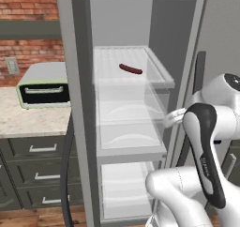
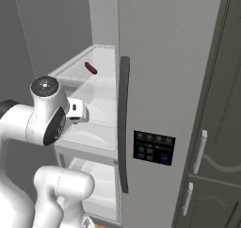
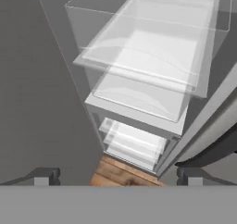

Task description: Retrieve the sausage and cheese from the fridge and place them on the cutting board on the counter.

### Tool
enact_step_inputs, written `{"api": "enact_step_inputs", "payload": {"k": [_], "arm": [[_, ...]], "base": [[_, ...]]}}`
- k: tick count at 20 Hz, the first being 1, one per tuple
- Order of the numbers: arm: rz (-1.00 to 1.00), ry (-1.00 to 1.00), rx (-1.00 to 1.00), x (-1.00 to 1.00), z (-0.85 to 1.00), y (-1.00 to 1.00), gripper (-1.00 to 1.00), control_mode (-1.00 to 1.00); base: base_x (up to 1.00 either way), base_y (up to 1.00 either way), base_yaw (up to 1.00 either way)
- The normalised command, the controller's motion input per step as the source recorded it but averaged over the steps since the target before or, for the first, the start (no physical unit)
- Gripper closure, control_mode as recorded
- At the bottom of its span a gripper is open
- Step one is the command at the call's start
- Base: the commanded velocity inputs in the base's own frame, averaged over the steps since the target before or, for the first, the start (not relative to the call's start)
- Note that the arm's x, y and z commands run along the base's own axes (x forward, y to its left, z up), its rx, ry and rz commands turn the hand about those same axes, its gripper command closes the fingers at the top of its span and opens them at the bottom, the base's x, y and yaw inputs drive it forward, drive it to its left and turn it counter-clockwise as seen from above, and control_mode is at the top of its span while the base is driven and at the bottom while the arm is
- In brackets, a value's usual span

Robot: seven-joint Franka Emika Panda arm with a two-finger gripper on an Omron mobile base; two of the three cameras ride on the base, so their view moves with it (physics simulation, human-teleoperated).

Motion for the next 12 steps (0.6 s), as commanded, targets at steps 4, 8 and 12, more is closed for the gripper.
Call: {"api": "enact_step_inputs", "payload": {"k": [4, 8, 12], "arm": [[0.05, -0.03, 0.00, 0.27, 0.57, 0.15, -1.00, -1.00], [0.10, -0.01, 0.00, 0.68, 0.41, 0.15, -1.00, -1.00], [0.16, -0.16, 0.00, 0.68, 0.15, 0.00, -1.00, -1.00]], "base": [[0.00, 0.00, 0.00], [0.00, 0.00, 0.00], [0.00, 0.00, 0.00]]}}
